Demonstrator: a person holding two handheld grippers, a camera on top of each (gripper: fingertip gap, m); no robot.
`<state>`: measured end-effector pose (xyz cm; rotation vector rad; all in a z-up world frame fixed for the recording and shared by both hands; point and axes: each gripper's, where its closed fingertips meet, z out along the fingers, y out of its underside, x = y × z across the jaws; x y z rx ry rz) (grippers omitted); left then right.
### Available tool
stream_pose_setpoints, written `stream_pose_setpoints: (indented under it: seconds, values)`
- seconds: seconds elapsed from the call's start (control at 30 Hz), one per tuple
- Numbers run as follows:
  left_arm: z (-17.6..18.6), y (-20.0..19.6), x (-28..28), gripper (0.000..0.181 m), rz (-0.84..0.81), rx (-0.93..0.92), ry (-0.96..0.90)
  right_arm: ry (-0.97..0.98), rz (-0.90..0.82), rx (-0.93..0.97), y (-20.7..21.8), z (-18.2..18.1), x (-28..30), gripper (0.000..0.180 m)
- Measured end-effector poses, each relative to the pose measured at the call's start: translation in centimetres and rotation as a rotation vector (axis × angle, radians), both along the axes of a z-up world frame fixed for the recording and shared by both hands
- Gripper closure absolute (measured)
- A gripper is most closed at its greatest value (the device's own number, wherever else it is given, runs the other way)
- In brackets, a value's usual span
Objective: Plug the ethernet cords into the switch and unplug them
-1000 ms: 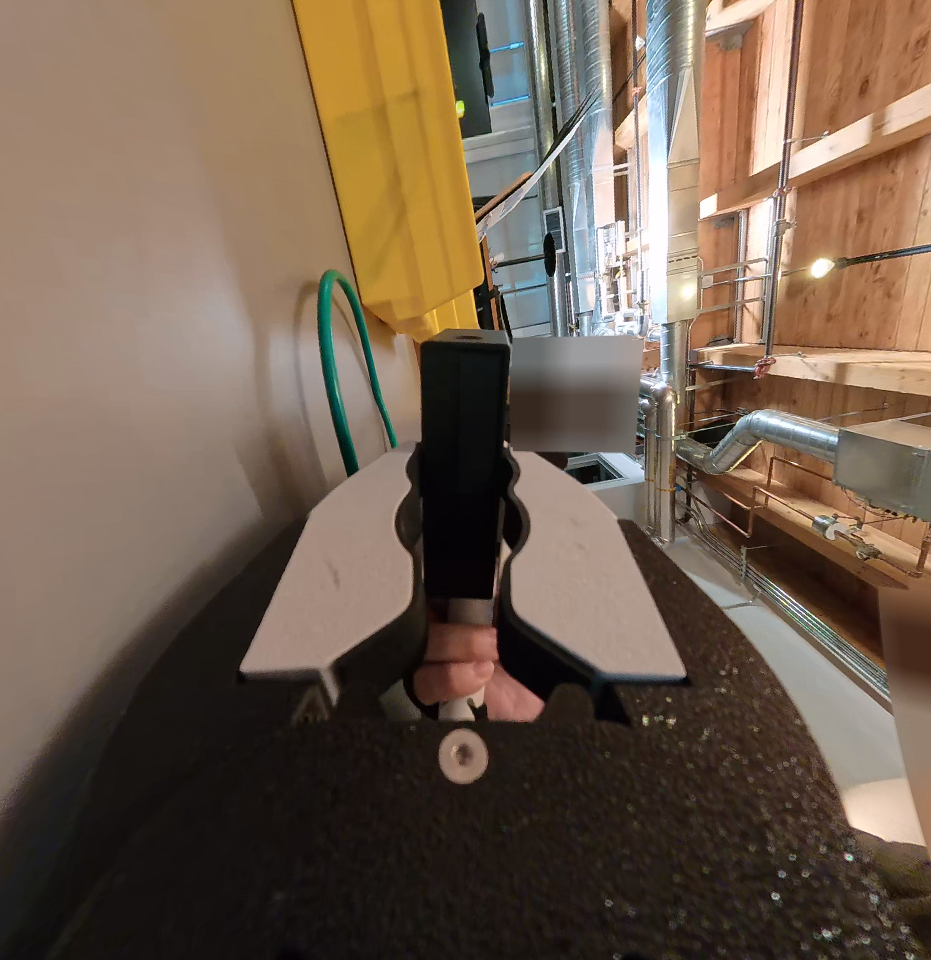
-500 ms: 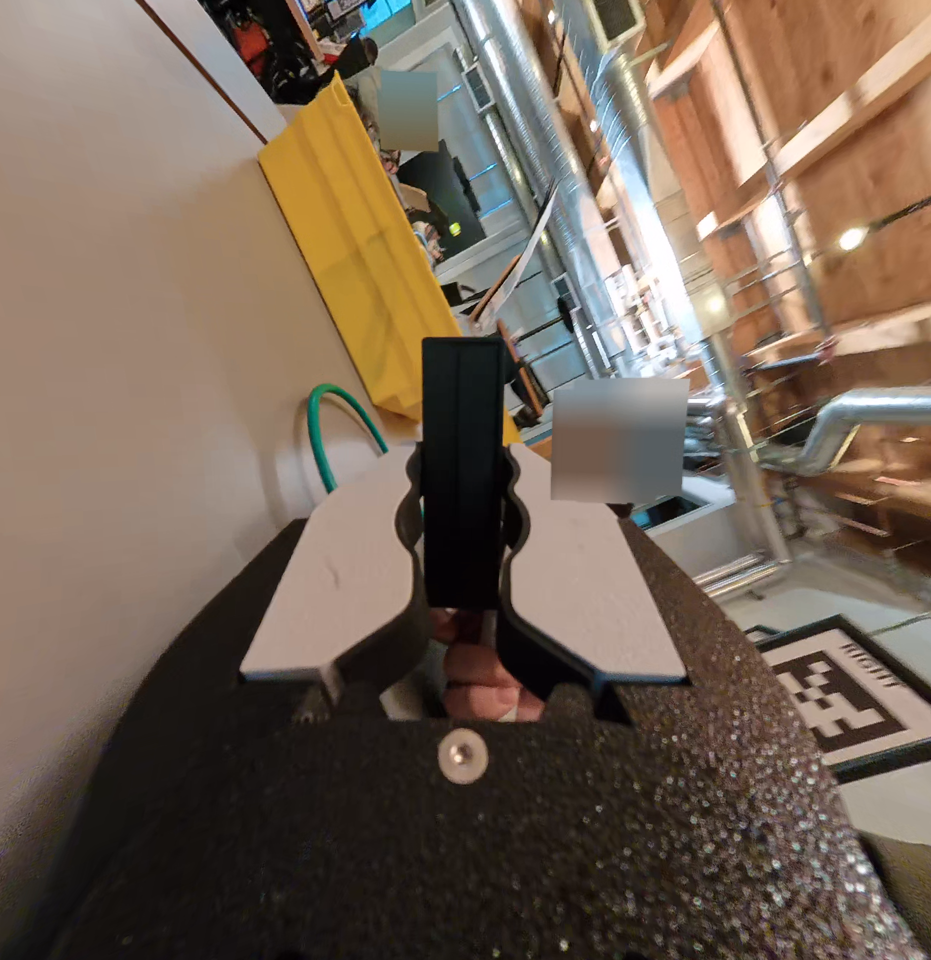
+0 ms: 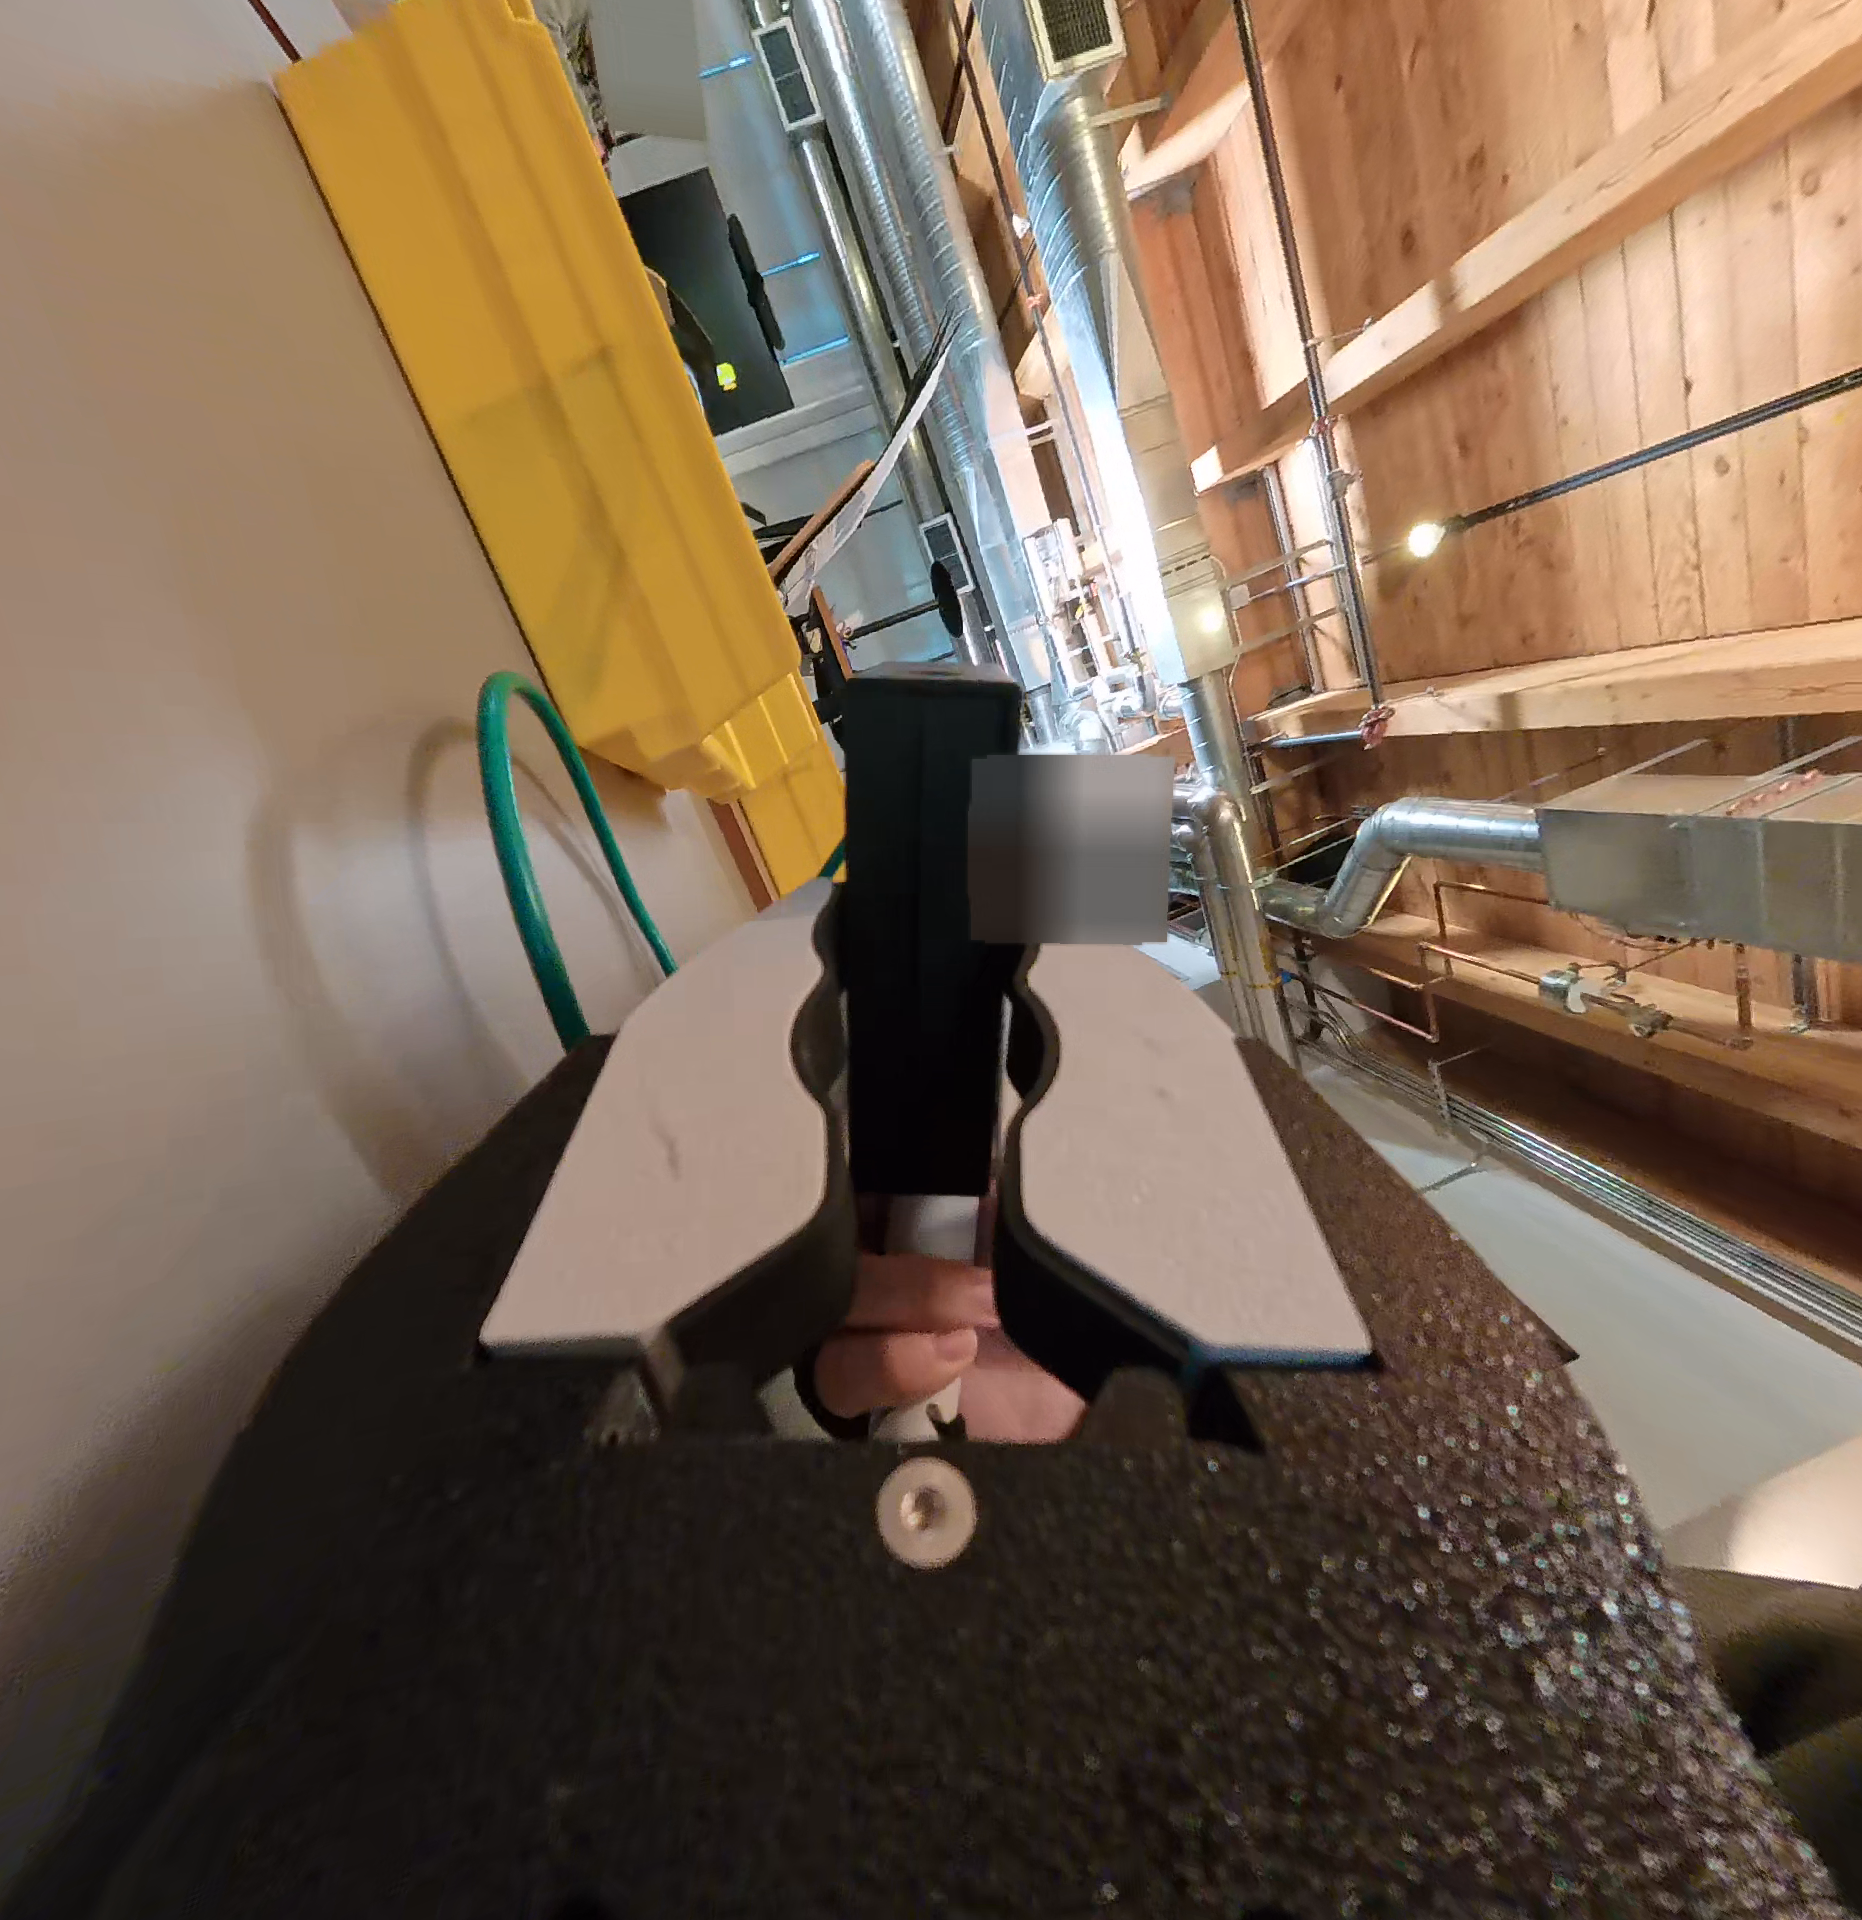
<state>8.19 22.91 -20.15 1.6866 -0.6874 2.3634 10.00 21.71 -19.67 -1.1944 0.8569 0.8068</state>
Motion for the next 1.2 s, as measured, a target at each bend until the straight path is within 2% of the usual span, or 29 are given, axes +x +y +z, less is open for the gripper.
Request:
stream_pose_setpoints:
  seconds: [0.17, 0.37, 0.43, 0.47, 0.53, 0.93, 1.2]
  values:
    - [-0.2, 0.4, 0.0, 0.155, 0.018, -0.036, 0.023, 0.065, -0.037, 0.029, 0.2, -0.3, 0.2, 0.169]
    - [-0.2, 0.8, 0.0, 0.154, 0.038, -0.057, 0.032, 0.043, -0.059, 0.011, 0.5, -0.2, 0.0, 0.164]
    - [-0.1, 0.8, 0.0, 0.154, 0.037, -0.06, 0.028, 0.055, -0.085, -0.011, 0.6, -0.7, 0.3, 0.151]
    - [-0.1, 0.6, 0.0, 0.154, 0.03, -0.061, 0.027, 0.061, -0.098, -0.009, 0.5, -0.8, 0.4, 0.15]
    - [-0.2, 0.4, 0.1, 0.155, 0.029, -0.047, 0.033, 0.077, -0.089, 0.042, 0.5, -0.4, 0.3, 0.164]
    - [-0.5, 0.0, 0.3, 0.155, 0.073, 0.087, 0.067, 0.04, -0.149, -0.006, 0.5, -0.7, 0.9, 0.165]
    - [-0.6, 0.0, 0.4, 0.154, 0.063, 0.02, 0.057, -0.054, -0.15, -0.022, 0.5, -0.7, 0.9, 0.166]
